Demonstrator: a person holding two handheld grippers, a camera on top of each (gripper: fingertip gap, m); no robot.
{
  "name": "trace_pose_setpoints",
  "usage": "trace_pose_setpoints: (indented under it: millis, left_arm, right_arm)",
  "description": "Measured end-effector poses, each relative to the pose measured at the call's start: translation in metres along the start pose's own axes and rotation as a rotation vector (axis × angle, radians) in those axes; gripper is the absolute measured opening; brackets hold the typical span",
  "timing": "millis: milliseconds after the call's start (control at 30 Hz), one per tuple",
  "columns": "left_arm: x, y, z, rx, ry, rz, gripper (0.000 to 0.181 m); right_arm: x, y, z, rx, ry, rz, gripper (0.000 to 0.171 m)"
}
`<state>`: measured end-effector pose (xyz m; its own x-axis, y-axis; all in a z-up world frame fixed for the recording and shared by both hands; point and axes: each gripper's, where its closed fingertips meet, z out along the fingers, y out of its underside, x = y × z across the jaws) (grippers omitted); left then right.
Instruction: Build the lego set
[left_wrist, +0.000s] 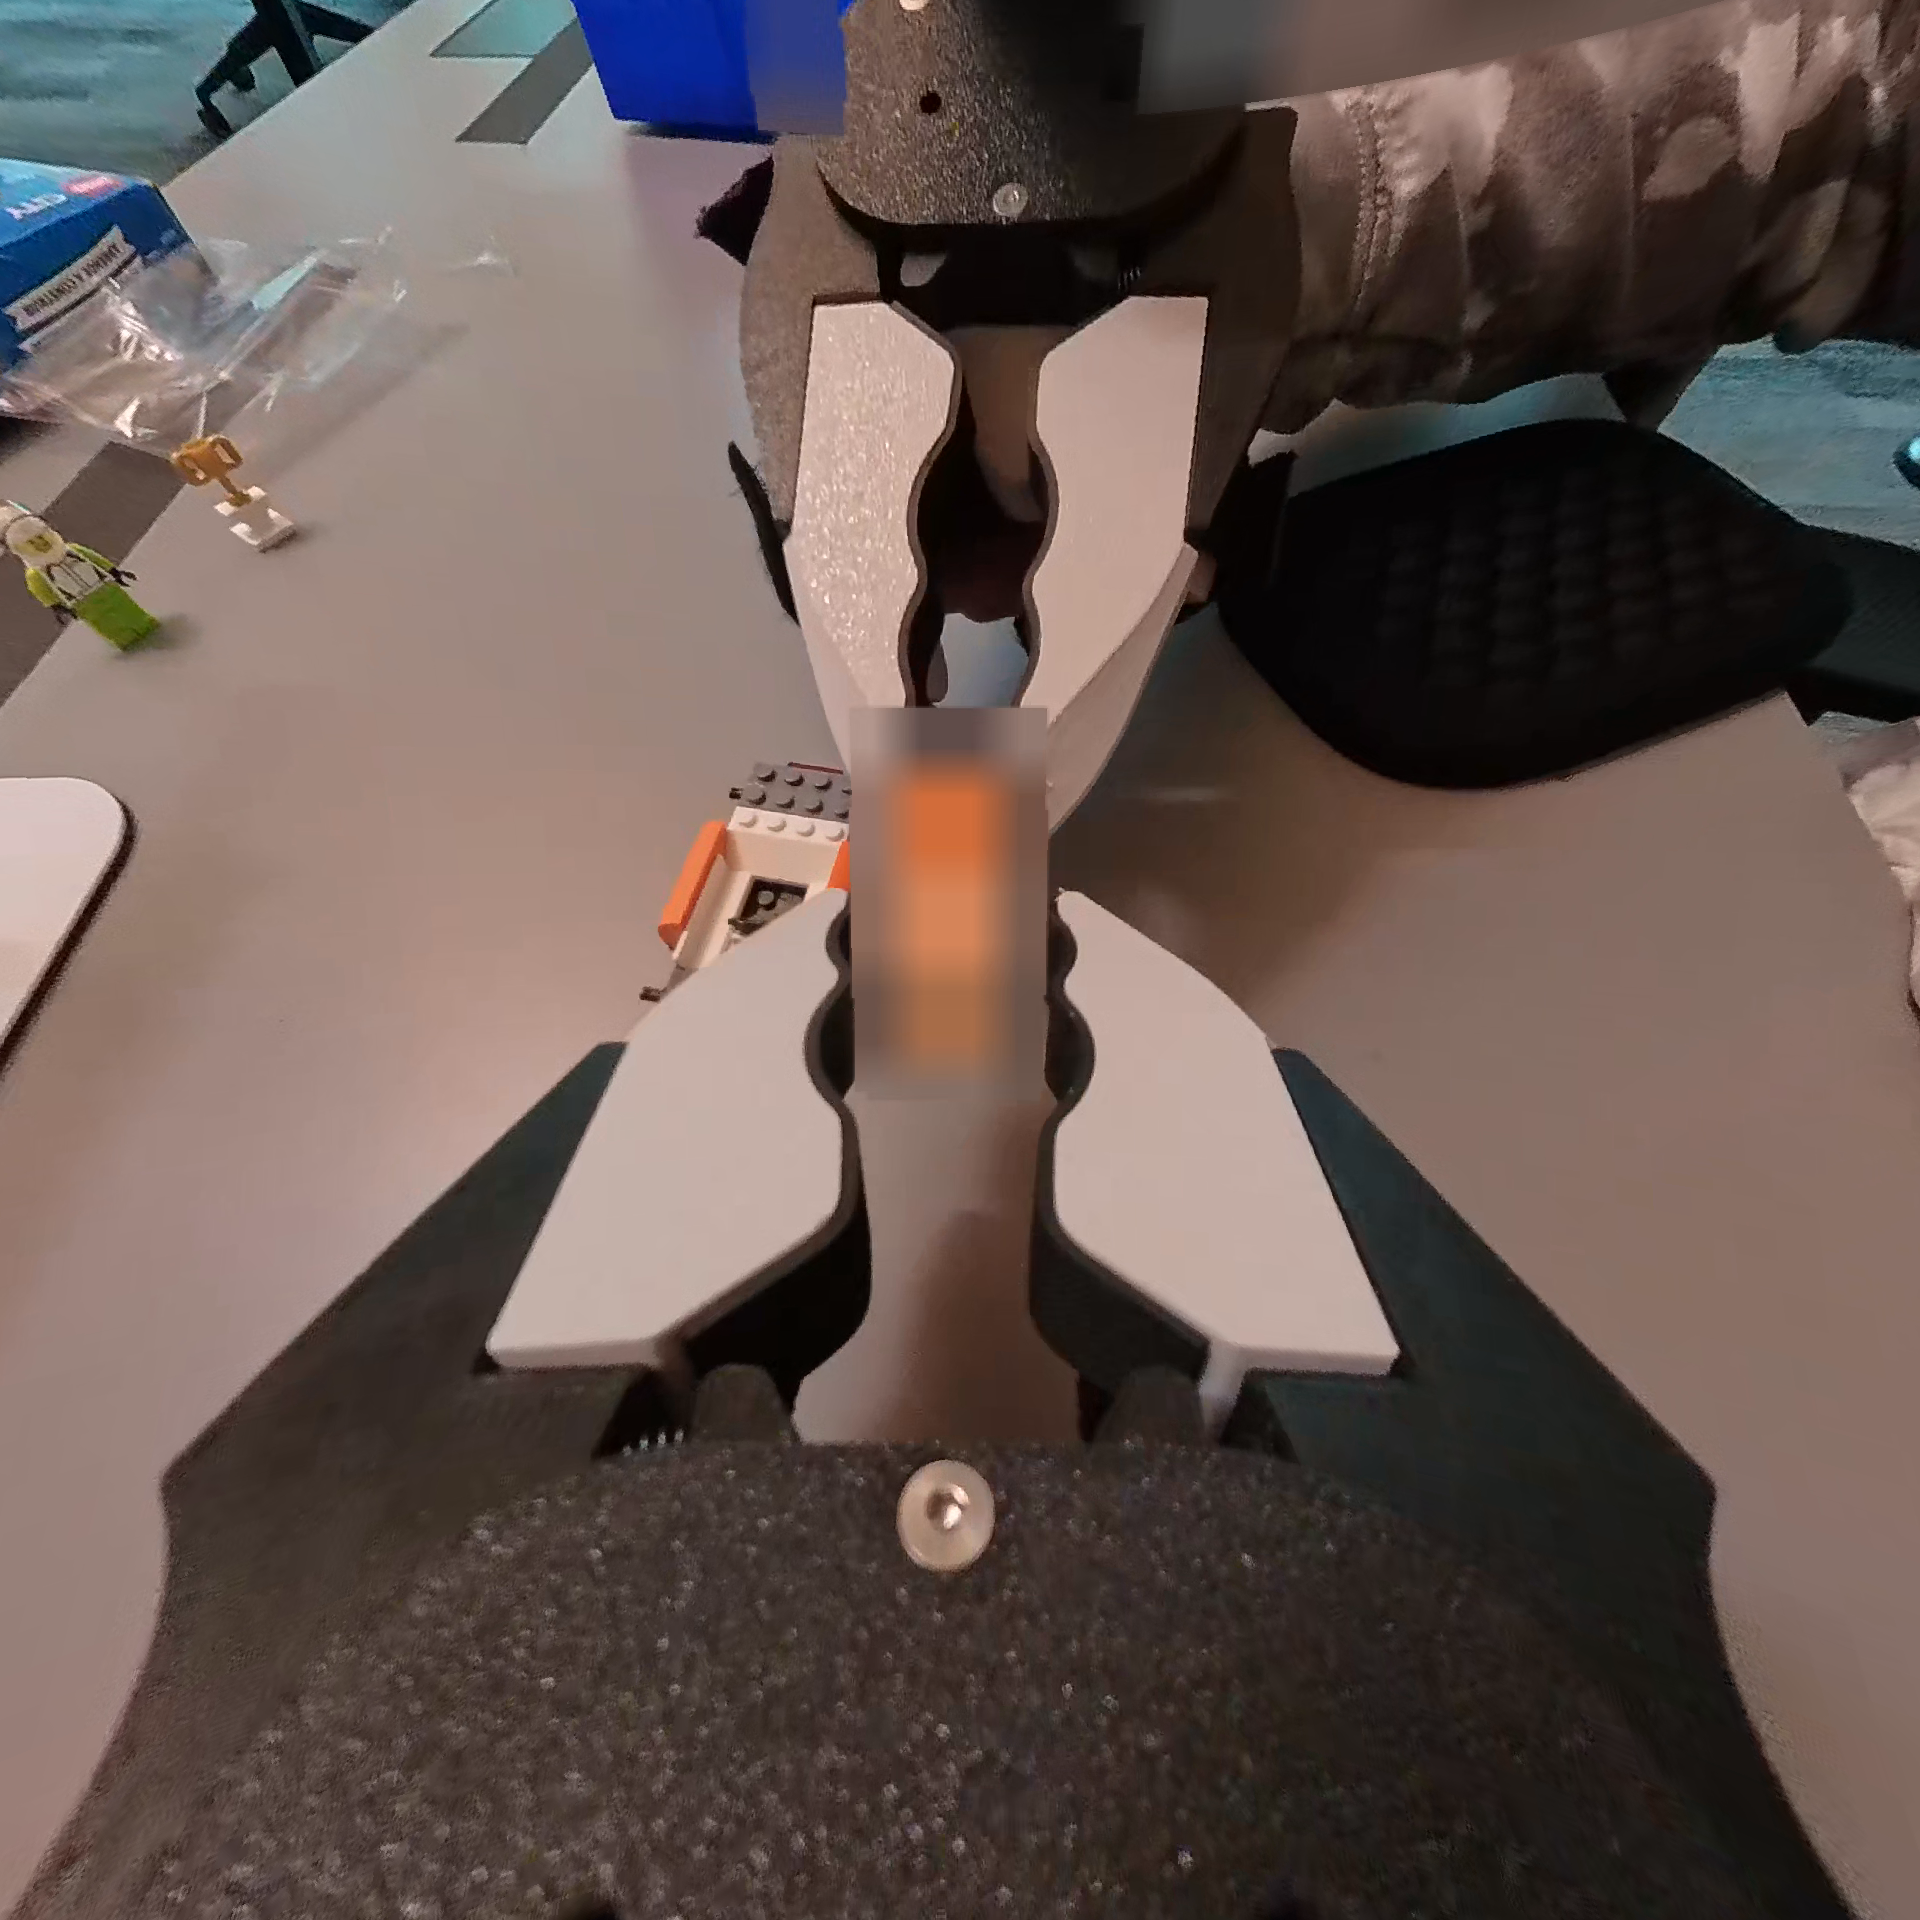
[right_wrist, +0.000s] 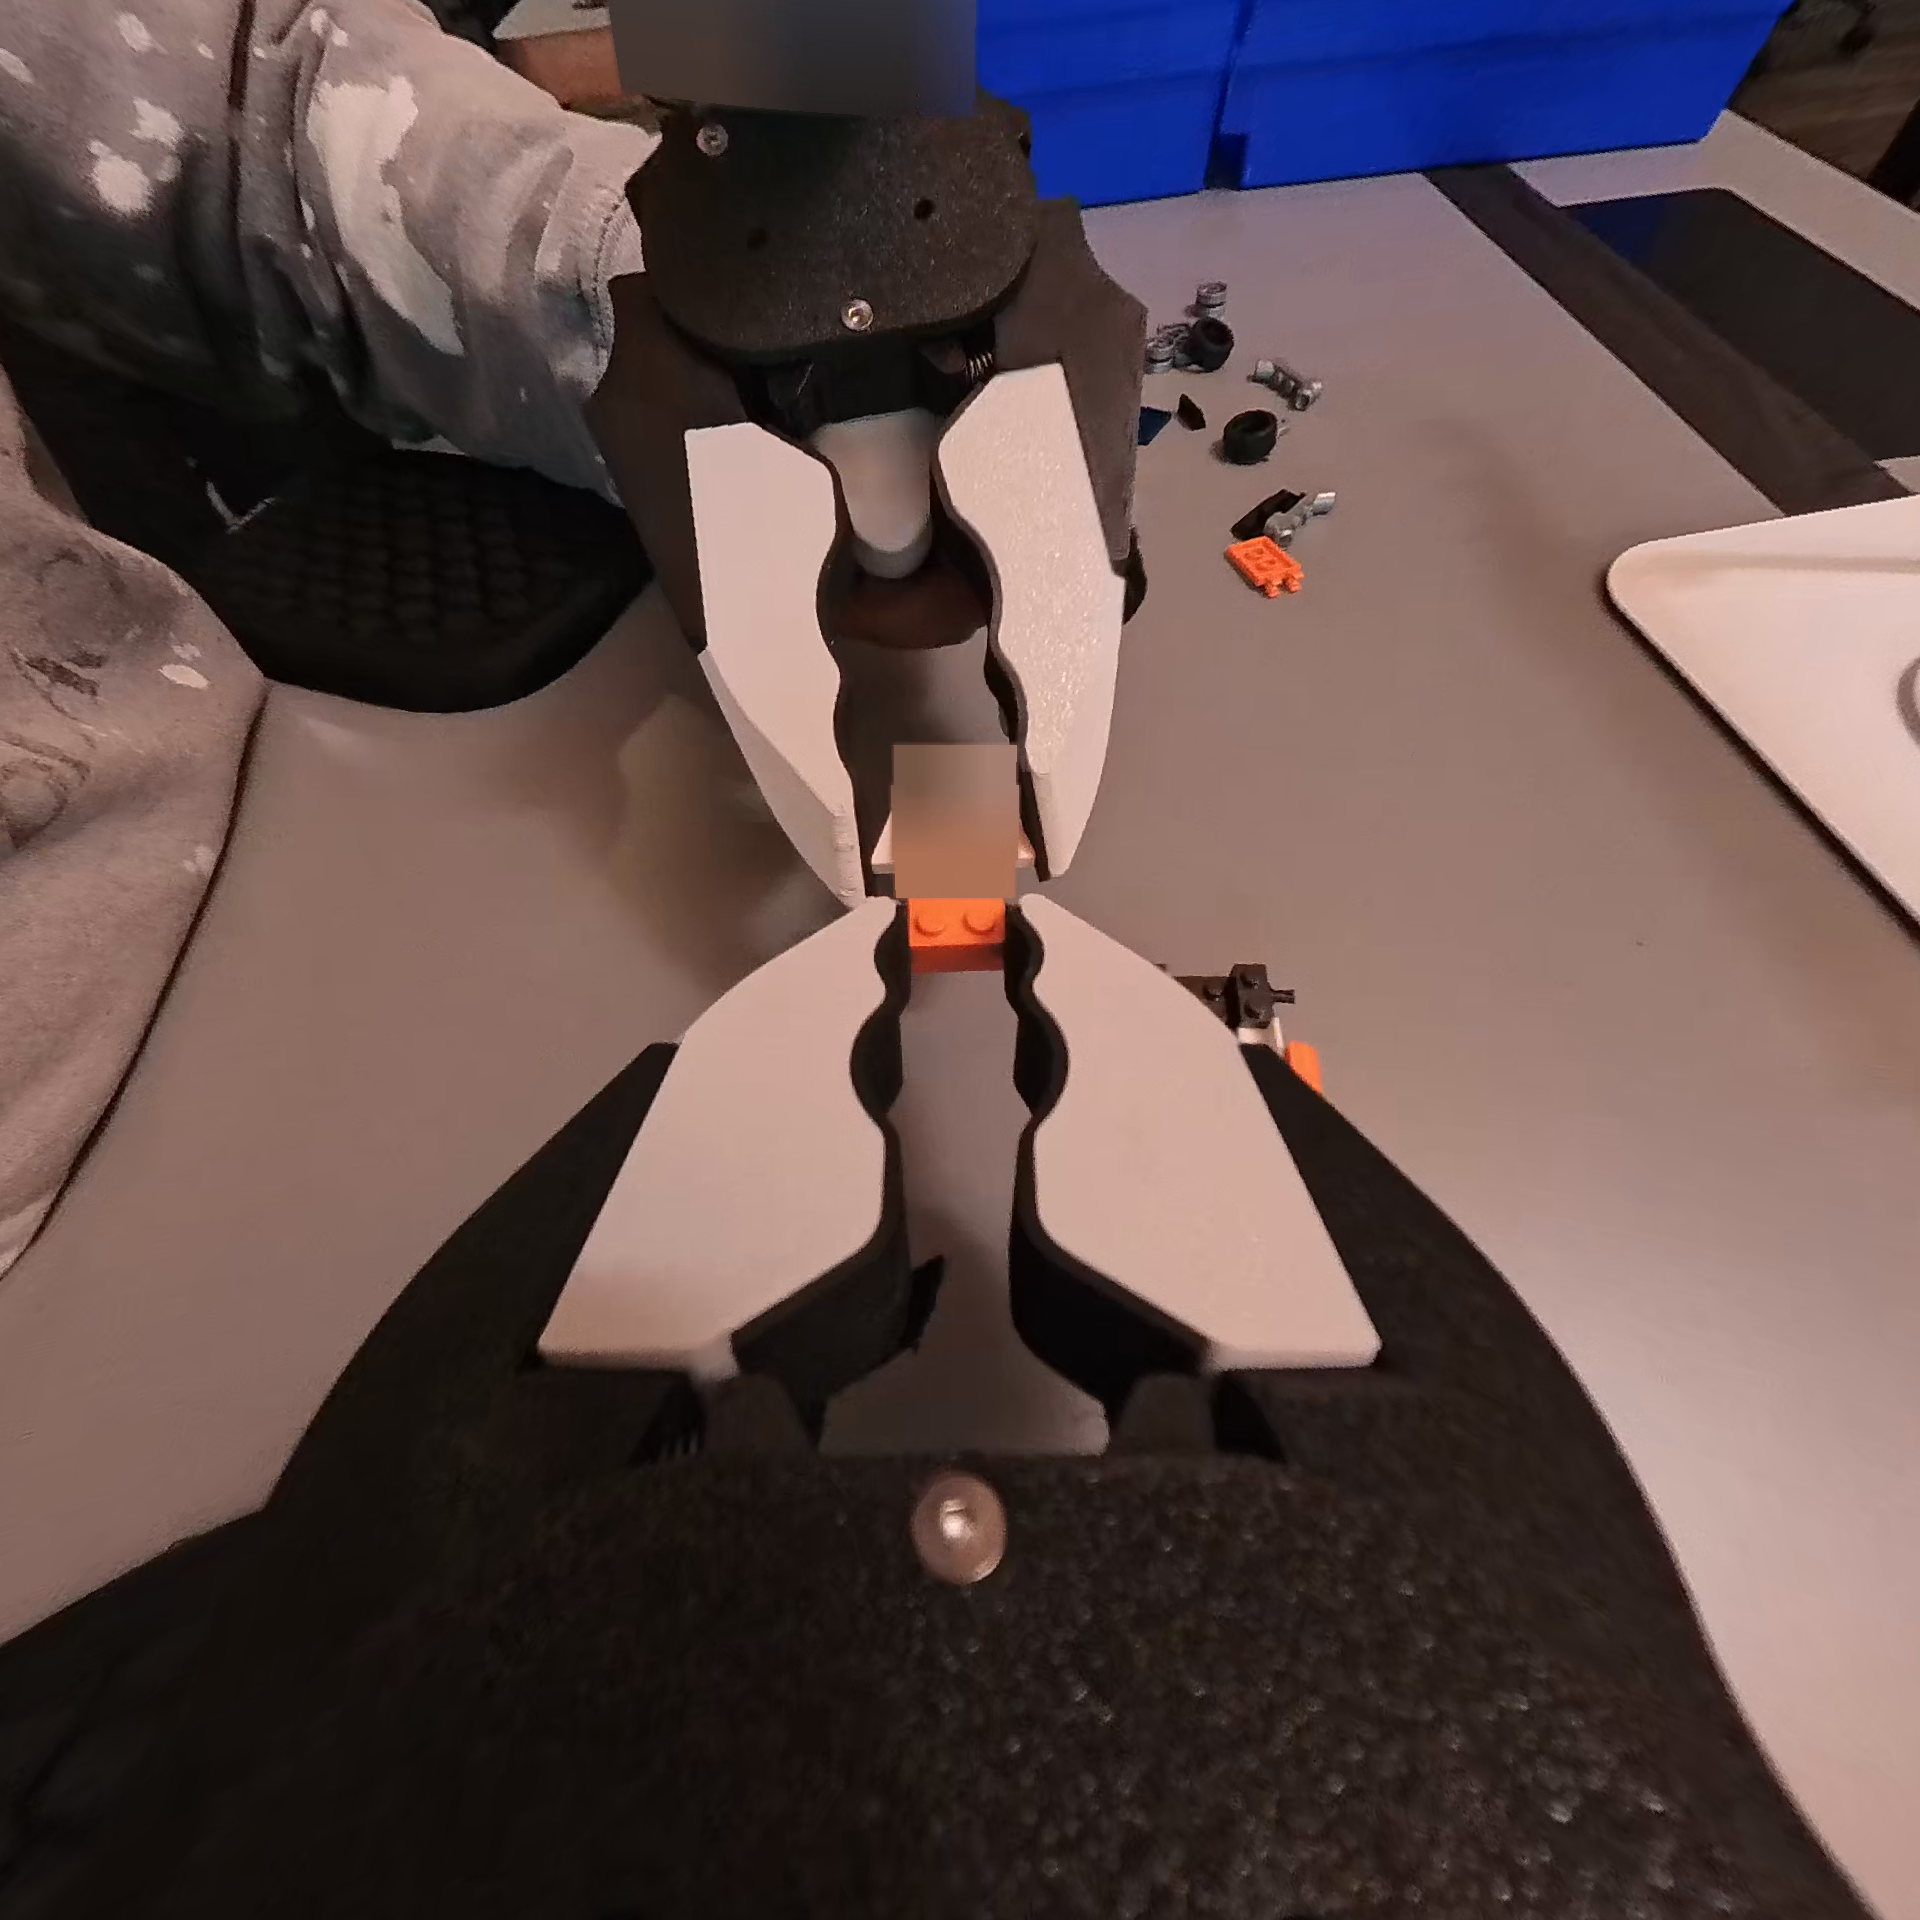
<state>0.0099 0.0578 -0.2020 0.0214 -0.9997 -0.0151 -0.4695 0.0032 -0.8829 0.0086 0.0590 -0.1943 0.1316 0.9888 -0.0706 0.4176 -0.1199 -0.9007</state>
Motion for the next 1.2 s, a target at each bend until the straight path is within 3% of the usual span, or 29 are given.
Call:
trace_pose_setpoints:
  millis: [167,333,433,567,867,967,1200]
  left_arm:
    - [-0.001,0.001,0.000,-0.002,-0.006,0.026,0.032]
    - [-0.008,0.004,-0.005,-0.011,-0.024,0.026,0.032]
    - [-0.017,0.009,-0.010,-0.011,-0.048,0.017,0.032]
    - [-0.030,0.016,-0.011,-0.010,-0.054,-0.002,0.032]
    - [-0.042,0.026,-0.015,-0.076,-0.061,0.045,0.032]
    - [-0.043,0.026,-0.022,-0.110,-0.060,0.066,0.032]
    - [-0.030,0.013,-0.039,-0.267,-0.046,0.121,0.032]
  right_arm:
    - [0.001,0.003,0.000,-0.011,0.016,-0.024,0.017]
    - [0.017,0.010,-0.017,-0.078,0.105,-0.068,0.036]
    - [0.044,0.034,-0.035,-0.242,0.256,-0.124,0.052]
    - [0.052,0.061,-0.026,-0.364,0.228,-0.103,0.070]
    - [0.059,0.067,0.001,-0.484,0.090,-0.132,0.050]
    - [0.050,0.063,0.005,-0.434,0.050,-0.134,0.050]
    - [0.020,0.027,0.010,-0.124,0.043,-0.051,0.050]
